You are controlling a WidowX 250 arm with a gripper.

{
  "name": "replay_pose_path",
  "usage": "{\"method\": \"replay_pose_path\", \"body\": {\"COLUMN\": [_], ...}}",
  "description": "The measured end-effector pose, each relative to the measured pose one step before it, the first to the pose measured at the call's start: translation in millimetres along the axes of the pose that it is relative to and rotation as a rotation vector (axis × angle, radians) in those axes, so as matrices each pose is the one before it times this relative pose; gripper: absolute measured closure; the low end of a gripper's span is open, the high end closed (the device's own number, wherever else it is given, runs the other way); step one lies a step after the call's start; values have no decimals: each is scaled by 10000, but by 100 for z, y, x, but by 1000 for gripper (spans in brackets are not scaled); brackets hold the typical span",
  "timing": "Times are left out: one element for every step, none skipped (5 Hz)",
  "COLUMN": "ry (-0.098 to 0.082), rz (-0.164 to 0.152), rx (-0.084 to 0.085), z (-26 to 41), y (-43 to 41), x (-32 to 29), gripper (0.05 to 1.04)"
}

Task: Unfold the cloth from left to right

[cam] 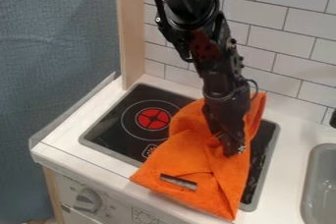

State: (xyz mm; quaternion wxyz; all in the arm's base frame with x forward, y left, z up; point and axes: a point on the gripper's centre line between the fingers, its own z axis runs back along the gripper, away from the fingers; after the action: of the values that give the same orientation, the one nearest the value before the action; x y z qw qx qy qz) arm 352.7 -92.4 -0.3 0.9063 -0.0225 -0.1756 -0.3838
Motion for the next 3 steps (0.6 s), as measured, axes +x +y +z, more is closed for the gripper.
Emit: {"method": "replay_pose_path", "body": {"ry": [-73, -37, 6], "rz": [-88, -25, 55], "rx": [-89, -128, -219], "z": [1, -41, 7], "y": [-142, -215, -247], "x": [115, -58, -118], "gripper": [747, 925, 1010]}}
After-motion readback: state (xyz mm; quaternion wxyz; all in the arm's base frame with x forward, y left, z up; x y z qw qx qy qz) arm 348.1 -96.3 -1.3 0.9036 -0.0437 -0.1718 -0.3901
